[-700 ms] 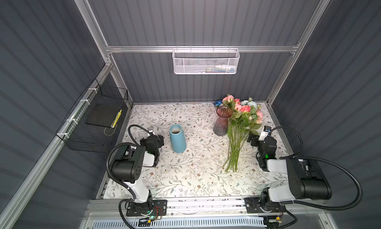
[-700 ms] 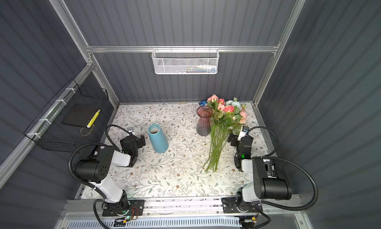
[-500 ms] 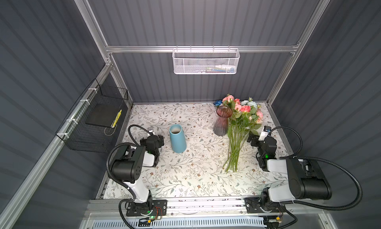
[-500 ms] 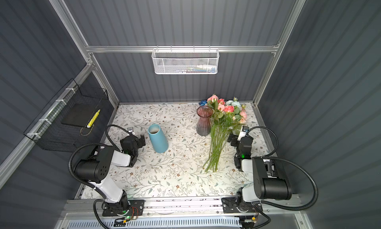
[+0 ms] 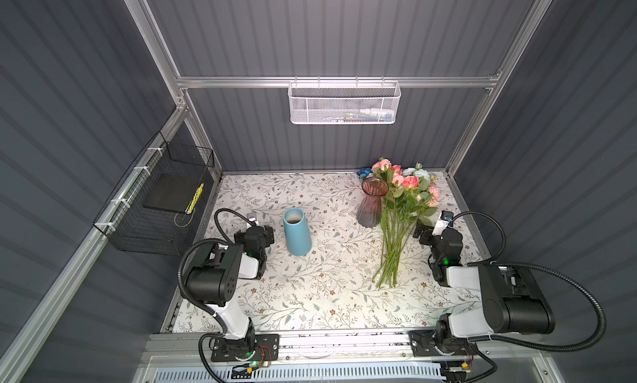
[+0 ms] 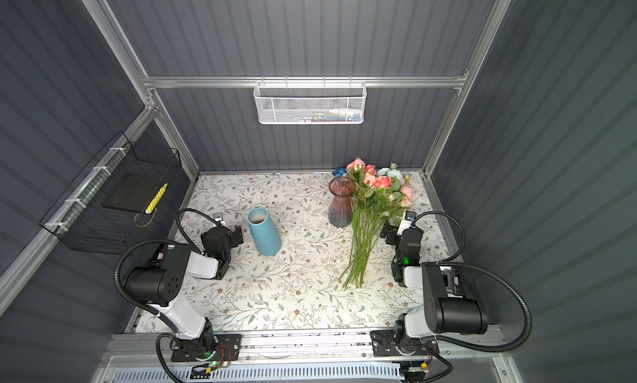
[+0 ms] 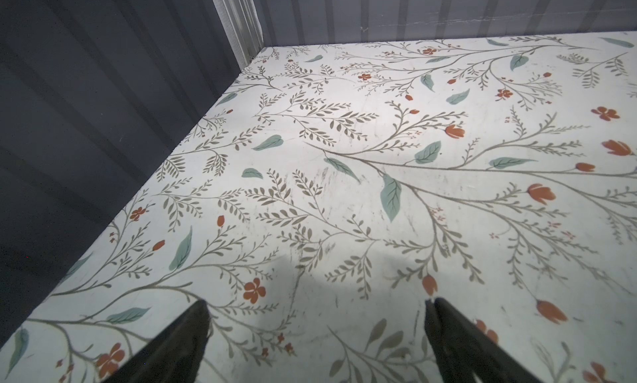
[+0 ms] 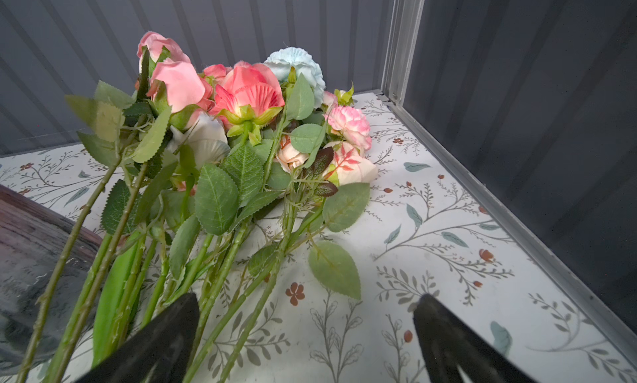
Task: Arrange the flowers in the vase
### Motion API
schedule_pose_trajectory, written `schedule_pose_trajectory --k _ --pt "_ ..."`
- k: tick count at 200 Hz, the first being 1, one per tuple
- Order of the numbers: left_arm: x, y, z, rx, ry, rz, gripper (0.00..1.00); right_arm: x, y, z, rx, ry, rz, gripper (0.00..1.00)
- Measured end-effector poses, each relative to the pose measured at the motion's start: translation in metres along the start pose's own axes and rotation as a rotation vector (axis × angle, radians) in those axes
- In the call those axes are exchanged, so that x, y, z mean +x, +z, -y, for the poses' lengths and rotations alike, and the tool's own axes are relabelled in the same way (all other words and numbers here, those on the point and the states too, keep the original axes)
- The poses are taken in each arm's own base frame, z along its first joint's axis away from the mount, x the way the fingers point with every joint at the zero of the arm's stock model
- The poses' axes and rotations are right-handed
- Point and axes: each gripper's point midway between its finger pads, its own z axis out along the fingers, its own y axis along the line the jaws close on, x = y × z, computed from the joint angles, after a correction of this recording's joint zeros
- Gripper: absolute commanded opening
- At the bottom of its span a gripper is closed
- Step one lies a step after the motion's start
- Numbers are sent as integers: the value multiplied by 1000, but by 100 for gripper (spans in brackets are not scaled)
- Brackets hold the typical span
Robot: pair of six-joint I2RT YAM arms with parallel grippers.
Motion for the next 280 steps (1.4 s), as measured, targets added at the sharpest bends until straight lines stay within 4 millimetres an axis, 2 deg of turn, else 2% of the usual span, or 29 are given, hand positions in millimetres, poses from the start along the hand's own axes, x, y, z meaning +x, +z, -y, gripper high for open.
schedule_pose_trajectory --k 208,236,247,268,280 --pt "0 0 0 0 0 0 100 0 0 -1 -11 1 -2 99" --pt "-6 -4 -2 0 -15 24 100 0 0 -2 -18 3 -10 99" --pt "-8 -10 -4 1 -27 51 100 -4 -3 -1 -17 4 -14 99" --pt "-9 -19 -12 -25 -39 52 100 -28 -6 -3 -19 7 21 99" --pt "-19 -23 -19 -53 -58 54 100 -41 -5 -4 -19 10 36 99"
